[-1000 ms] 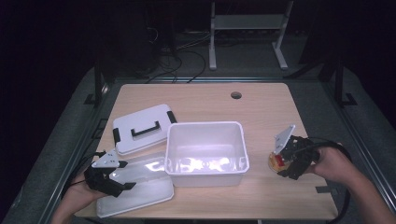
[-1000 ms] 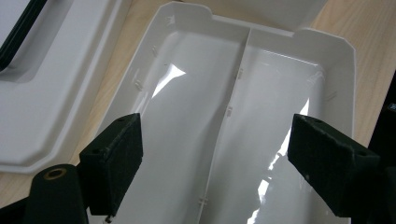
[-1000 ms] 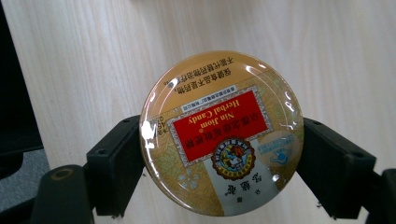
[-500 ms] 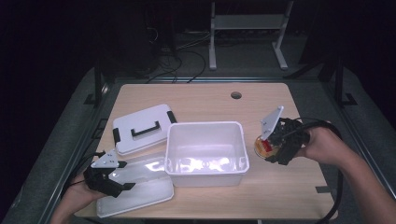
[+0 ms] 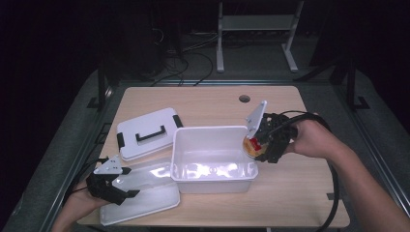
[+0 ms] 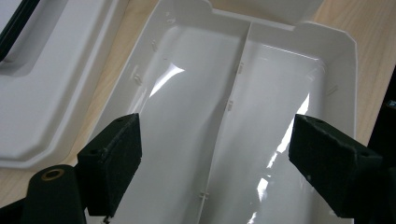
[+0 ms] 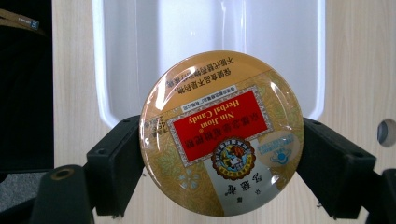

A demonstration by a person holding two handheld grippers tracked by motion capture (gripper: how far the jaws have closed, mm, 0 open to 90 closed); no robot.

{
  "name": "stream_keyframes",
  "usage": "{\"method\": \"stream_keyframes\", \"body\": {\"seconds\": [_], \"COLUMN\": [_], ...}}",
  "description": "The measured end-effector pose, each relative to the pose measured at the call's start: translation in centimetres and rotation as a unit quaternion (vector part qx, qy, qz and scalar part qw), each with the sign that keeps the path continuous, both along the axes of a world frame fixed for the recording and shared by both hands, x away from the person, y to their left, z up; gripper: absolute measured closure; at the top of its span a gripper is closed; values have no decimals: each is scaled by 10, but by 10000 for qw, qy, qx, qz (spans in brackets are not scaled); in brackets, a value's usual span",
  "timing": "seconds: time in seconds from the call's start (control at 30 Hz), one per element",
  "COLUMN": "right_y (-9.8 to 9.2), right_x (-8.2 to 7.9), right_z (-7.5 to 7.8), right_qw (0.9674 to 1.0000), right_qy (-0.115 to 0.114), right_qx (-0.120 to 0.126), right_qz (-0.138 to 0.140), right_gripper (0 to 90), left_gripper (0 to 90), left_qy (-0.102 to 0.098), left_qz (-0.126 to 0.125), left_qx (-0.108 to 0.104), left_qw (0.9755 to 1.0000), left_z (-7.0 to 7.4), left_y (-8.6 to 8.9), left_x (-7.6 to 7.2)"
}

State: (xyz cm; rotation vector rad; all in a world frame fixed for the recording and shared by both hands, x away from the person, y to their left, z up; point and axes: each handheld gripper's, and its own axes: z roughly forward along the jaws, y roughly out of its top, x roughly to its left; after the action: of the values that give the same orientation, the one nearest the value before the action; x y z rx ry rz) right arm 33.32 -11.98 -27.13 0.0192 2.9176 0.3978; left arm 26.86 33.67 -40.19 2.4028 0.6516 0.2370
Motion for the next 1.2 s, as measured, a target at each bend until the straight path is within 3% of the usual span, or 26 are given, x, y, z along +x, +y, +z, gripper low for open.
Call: {"method": "stream_keyframes", "body": {"seconds": [0.8, 1.2], "right_y": [53, 70], "right_x": [18, 27], "right_z": [-17, -42], "right_qw": [9991, 9985], "right_qy": [138, 328], "right_qx": [-124, -177], "right_qz": [379, 413], "right_gripper": [201, 201], "left_gripper": [170, 170], "left_qy": [41, 58], "left_qz": [-55, -47], "left_qx": [16, 32], "left_qw": [10000, 10000], "left_z": [-2, -3], "left_y": [2, 3], "left_x": [-1, -1]}}
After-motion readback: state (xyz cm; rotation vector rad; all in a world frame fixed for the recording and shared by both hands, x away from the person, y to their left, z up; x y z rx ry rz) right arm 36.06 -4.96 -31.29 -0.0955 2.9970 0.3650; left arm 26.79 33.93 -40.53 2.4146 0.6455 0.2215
